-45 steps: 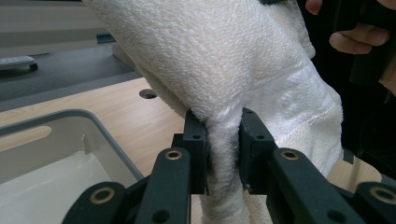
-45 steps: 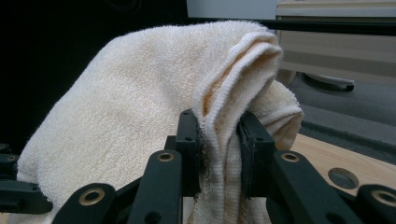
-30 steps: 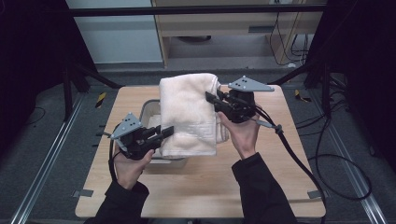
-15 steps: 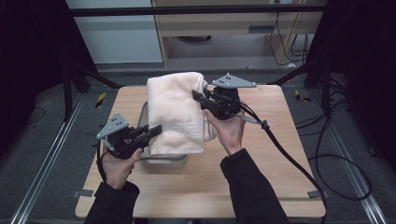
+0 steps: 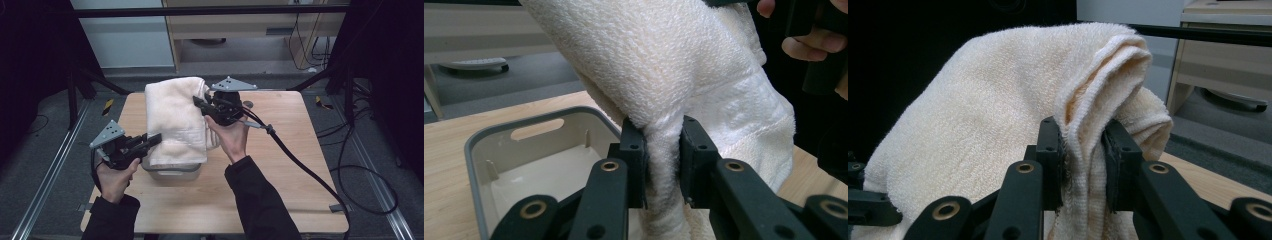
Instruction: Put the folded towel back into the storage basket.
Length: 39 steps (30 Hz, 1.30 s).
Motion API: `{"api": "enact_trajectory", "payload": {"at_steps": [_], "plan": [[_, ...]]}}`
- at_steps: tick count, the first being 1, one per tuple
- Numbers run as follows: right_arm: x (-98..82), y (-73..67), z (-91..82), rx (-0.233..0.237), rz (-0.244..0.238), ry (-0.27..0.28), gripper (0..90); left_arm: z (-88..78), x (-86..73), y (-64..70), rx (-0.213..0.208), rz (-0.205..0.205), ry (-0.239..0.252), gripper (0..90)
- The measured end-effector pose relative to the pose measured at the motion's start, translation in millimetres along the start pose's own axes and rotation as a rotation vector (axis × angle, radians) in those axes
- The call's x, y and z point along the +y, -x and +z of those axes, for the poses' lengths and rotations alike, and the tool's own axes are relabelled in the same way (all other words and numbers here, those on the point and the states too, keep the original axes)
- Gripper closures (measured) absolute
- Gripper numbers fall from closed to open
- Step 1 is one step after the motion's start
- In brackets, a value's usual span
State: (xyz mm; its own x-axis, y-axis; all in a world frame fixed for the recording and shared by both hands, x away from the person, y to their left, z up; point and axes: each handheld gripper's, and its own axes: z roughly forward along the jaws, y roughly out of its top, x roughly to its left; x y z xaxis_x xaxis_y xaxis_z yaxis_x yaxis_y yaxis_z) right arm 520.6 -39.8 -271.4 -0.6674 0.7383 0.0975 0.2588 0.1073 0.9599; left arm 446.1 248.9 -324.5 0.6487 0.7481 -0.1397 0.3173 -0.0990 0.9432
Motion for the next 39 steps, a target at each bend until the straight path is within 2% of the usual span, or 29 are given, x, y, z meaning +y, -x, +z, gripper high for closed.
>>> {"api": "enact_trajectory", "payload": {"at_steps": [9,22,31,39], "plan": [[-4.8,-3.4,20.6,0.01,0.009,-0.019,72.9,-1.5,-5.5,-15.8,0.014,-0.01,-0.021,74.5],[-32.2,0.3,63.7,0.003,0.025,-0.084,72.7,11.4,-29.3,-49.0,0.046,-0.042,-0.09,74.4],[-50.6,3.7,84.7,-0.002,0.048,-0.115,72.7,20.0,-43.4,-59.8,0.069,-0.056,-0.134,74.3],[-64.9,6.4,95.6,-0.012,0.058,-0.153,72.4,29.2,-55.7,-61.7,0.092,-0.055,-0.171,74.3]]}}
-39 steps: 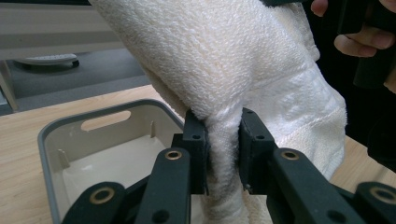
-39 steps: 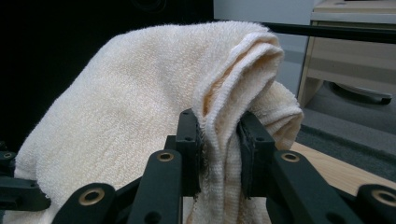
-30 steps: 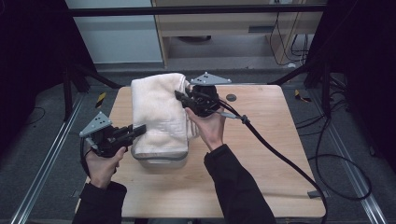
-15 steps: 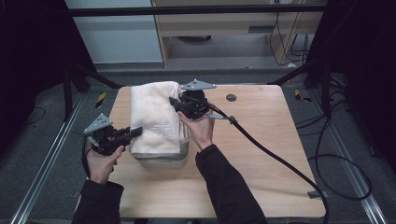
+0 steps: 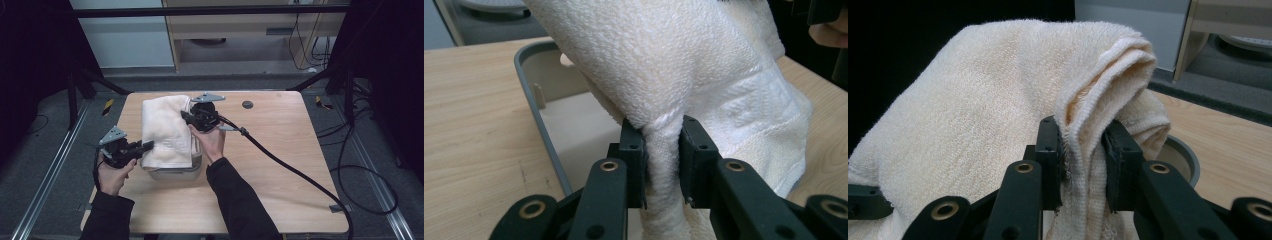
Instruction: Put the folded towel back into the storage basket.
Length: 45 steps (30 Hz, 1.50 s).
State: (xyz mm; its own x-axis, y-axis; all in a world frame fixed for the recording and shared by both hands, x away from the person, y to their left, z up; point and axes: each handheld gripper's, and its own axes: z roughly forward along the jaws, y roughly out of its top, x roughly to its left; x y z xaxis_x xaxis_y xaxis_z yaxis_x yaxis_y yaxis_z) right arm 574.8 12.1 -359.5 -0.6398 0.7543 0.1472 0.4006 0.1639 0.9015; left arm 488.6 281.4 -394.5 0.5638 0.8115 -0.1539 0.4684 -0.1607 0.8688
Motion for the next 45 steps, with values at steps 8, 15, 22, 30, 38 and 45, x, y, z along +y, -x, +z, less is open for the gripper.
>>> {"api": "enact_trajectory", "payload": {"at_steps": [8,15,22,30,38,45], "plan": [[-12.2,3.6,11.1,0.0,0.007,-0.023,72.4,8.5,-10.0,-0.8,0.019,-0.001,-0.028,74.3],[-23.9,7.6,18.8,-0.003,0.013,-0.05,72.1,16.0,-16.7,-2.2,0.032,0.003,-0.056,74.3],[-35.1,11.4,26.9,-0.003,0.027,-0.071,71.7,23.1,-23.2,-3.2,0.049,0.017,-0.082,74.2],[-43.9,15.2,30.2,-0.012,0.036,-0.077,71.7,31.2,-26.2,-4.9,0.061,0.029,-0.101,74.2],[-48.2,19.6,33.0,-0.035,0.03,-0.081,71.4,42.4,-25.2,-6.5,0.09,0.052,-0.128,74.3],[-51.7,17.4,35.2,-0.047,0.025,-0.081,71.0,43.6,-25.9,-3.7,0.128,0.056,-0.14,73.2]]}}
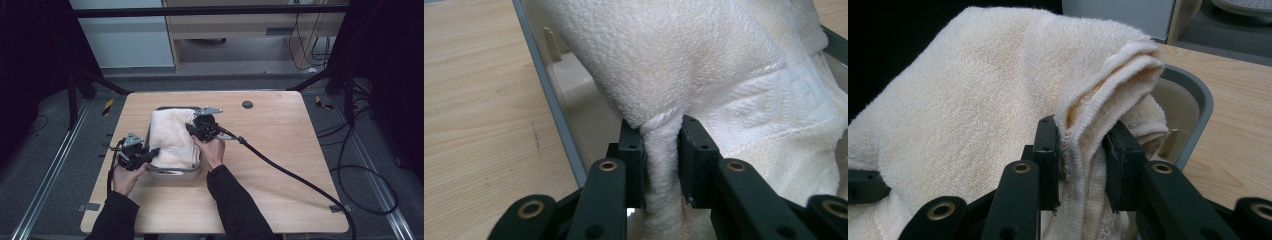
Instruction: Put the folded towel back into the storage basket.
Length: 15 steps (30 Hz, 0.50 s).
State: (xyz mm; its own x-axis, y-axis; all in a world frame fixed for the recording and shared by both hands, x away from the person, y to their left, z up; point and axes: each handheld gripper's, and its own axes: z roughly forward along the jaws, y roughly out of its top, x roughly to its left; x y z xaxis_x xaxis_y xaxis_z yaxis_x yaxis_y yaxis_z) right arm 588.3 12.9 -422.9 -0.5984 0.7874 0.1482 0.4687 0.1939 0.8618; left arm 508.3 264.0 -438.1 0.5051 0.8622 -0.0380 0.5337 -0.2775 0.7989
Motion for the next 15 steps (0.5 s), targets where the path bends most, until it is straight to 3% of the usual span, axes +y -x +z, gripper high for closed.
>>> {"api": "enact_trajectory", "payload": {"at_steps": [3,9,15], "plan": [[-0.9,-0.4,0.6,-0.006,-0.006,0.0,70.5,0.4,0.1,0.4,0.013,-0.017,0.002,71.4],[-2.1,-0.1,1.5,-0.024,-0.021,-0.011,68.9,1.9,1.5,2.2,0.034,-0.01,0.002,65.8],[-4.5,2.5,5.7,-0.038,-0.045,-0.042,61.6,2.2,1.6,2.5,0.051,-0.01,0.006,59.4]]}}
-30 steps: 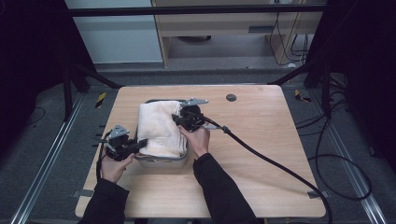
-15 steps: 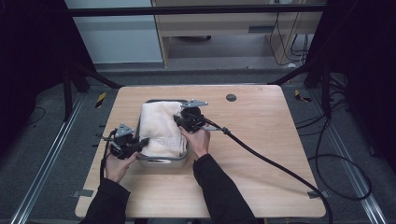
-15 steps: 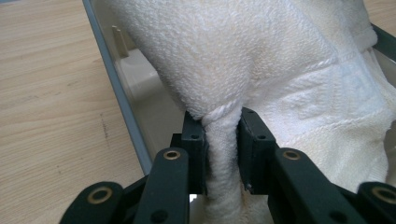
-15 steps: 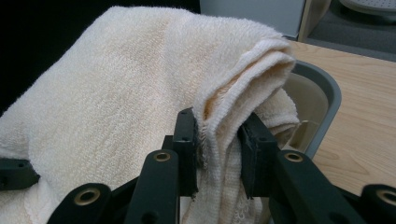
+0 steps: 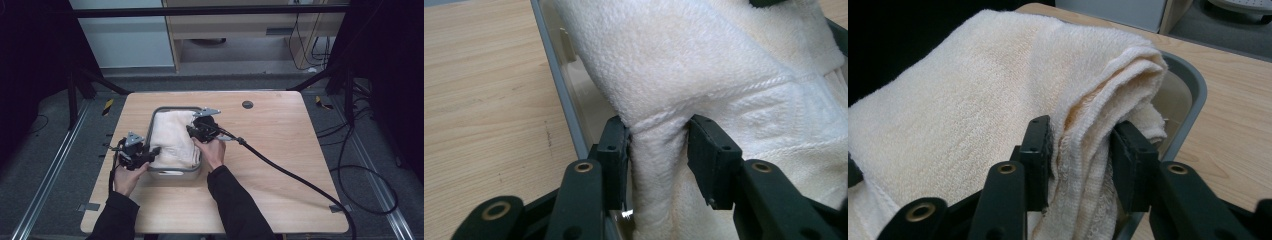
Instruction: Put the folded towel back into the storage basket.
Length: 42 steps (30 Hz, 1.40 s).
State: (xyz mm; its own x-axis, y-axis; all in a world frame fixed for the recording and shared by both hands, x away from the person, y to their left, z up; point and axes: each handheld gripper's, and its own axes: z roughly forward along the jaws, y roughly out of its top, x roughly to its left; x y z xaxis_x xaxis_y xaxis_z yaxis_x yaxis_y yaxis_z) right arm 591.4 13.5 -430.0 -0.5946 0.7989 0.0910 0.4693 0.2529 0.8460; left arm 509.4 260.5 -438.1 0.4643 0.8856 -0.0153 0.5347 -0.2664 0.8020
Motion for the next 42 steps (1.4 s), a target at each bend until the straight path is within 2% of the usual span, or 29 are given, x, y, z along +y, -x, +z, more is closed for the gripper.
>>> {"api": "enact_trajectory", "payload": {"at_steps": [1,4,6,7,10,11,17,19,21,26,28,29,32,33,35,40,41,42], "plan": [[-0.9,0.4,1.0,-0.01,-0.013,-0.006,57.8,0.6,0.3,1.1,-0.003,0.006,-0.001,56.2],[-1.1,0.5,0.9,-0.018,-0.031,-0.006,54.0,0.7,0.5,2.3,0.0,0.011,-0.001,51.8],[1.8,0.9,-2.8,-0.016,-0.047,0.008,49.5,0.1,0.8,4.2,0.004,0.026,0.007,48.3],[3.2,1.1,-4.6,-0.015,-0.051,0.013,48.7,-3.1,2.0,5.1,-0.002,0.028,0.034,48.0],[6.3,1.7,-9.5,-0.022,-0.06,0.02,47.3,-7.8,3.9,5.6,-0.003,0.026,0.063,46.9],[7.6,2.3,-12.3,-0.025,-0.068,0.026,46.5,-10.9,5.1,5.4,-0.013,0.022,0.077,46.5],[14.1,10.2,-33.7,-0.014,-0.045,0.07,37.9,-26.6,7.5,1.7,-0.025,-0.014,0.143,44.1],[15.4,16.6,-48.6,-0.012,-0.039,0.088,32.0,-33.0,7.3,-0.6,-0.029,-0.027,0.16,42.5],[15.4,18.5,-52.4,-0.011,-0.036,0.092,30.4,-38.4,6.7,-2.8,-0.034,-0.04,0.174,41.9],[10.6,32.0,-78.2,-0.004,-0.022,0.109,21.4,-48.7,1.1,-7.7,-0.042,-0.065,0.186,36.6],[5.9,38.3,-89.5,-0.008,-0.011,0.127,19.2,-51.8,-2.1,-9.3,-0.035,-0.069,0.187,35.2],[-1.0,47.0,-102.0,-0.008,0.002,0.132,17.1,-54.2,-4.1,-10.9,-0.038,-0.075,0.192,34.2],[-7.8,53.9,-111.5,-0.007,0.013,0.131,15.7,-60.1,-8.4,-14.8,-0.031,-0.086,0.216,33.9],[-18.2,63.2,-123.7,-0.012,0.021,0.121,14.5,-63.0,-12.2,-17.6,-0.027,-0.094,0.23,32.9],[-22.2,66.5,-127.7,-0.013,0.022,0.123,14.2,-64.2,-14.5,-19.0,-0.022,-0.096,0.232,32.7],[-50.7,88.5,-152.5,-0.025,0.058,0.122,12.7,-68.3,-27.5,-28.2,-0.002,-0.12,0.227,32.3],[-63.2,97.8,-162.1,-0.029,0.076,0.119,12.4,-68.9,-33.6,-32.5,0.004,-0.127,0.218,32.8],[-63.2,97.8,-162.1,-0.029,0.076,0.119,12.4,-68.9,-33.6,-32.5,0.004,-0.127,0.218,33.3]]}}
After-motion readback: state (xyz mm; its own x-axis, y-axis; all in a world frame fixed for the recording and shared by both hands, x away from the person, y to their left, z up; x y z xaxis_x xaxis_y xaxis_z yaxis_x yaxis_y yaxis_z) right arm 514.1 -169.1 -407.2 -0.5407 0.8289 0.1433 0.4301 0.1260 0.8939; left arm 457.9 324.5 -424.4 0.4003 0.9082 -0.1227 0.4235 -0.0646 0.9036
